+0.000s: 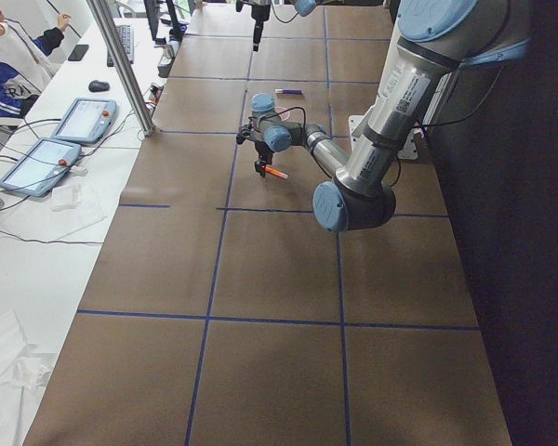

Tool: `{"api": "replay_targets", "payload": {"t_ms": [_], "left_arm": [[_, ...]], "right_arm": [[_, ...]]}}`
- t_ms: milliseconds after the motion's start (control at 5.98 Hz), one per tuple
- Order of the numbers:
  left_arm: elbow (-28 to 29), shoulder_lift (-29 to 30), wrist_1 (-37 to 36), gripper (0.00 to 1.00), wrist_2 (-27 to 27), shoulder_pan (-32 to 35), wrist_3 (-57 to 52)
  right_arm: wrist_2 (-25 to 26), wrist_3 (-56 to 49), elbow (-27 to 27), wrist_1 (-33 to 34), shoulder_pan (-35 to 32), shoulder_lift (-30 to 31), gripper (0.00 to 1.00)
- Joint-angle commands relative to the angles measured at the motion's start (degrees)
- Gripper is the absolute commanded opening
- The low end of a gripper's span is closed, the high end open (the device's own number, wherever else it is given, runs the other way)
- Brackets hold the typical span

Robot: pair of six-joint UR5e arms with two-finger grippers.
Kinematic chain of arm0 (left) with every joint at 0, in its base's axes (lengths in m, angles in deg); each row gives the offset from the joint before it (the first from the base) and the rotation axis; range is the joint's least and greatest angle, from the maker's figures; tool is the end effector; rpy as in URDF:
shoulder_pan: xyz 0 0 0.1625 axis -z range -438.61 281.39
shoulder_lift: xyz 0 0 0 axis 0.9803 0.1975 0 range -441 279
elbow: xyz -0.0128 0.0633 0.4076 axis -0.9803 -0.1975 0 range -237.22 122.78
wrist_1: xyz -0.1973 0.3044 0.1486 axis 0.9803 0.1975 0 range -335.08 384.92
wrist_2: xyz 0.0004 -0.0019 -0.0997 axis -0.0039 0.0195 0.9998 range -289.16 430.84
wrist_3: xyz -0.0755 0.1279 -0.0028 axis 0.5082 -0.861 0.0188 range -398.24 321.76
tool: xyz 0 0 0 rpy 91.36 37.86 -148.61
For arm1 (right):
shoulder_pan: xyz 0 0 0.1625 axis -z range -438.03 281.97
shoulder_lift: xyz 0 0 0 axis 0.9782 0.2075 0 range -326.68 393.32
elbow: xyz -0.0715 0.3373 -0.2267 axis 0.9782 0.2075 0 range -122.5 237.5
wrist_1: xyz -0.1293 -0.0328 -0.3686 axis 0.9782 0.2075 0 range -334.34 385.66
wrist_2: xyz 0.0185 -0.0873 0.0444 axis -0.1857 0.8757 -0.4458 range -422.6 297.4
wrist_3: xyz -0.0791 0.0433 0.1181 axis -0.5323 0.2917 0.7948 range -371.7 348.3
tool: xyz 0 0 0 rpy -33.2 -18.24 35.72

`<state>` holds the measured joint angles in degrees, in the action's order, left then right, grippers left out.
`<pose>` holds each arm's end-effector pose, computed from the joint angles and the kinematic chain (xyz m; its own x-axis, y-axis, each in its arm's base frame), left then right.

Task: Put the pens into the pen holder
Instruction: 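Close the left gripper on the orange marker and lift it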

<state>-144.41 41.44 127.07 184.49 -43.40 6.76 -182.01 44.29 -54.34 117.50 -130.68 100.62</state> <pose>0.5350 -0.4678 0.3636 0.6499 0.3341 -0.6827 -0.2118 0.9422 0.2595 -0.3058 -0.5002 0.3122 0.6439 0.0408 0.7640 -0.1574 0.9843 0.0801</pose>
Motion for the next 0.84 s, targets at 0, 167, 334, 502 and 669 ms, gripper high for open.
{"api": "replay_targets", "payload": {"t_ms": [0, 167, 334, 502, 669], "left_arm": [[0.00, 0.34, -0.02, 0.48, 0.00, 0.04, 0.27], [0.00, 0.34, -0.02, 0.33, 0.00, 0.04, 0.27], [0.09, 0.34, 0.06, 0.23, 0.00, -0.22, 0.09], [0.01, 0.34, 0.06, 0.13, 0.09, -0.14, -0.08], [0.00, 0.34, 0.06, 0.03, 0.09, -0.05, -0.26]], "right_arm": [[-0.12, 0.00, -0.14, 0.00, -0.08, 0.37, 1.00], [-0.12, 0.00, -0.14, -0.09, -0.17, 0.55, 1.00], [-0.21, 0.00, -0.23, -0.09, -0.17, 0.81, 1.00], [-0.21, 0.00, -0.23, -0.09, -0.43, 0.82, 1.00], [-0.38, 0.00, -0.49, -0.09, -0.43, 0.90, 1.00]]}}
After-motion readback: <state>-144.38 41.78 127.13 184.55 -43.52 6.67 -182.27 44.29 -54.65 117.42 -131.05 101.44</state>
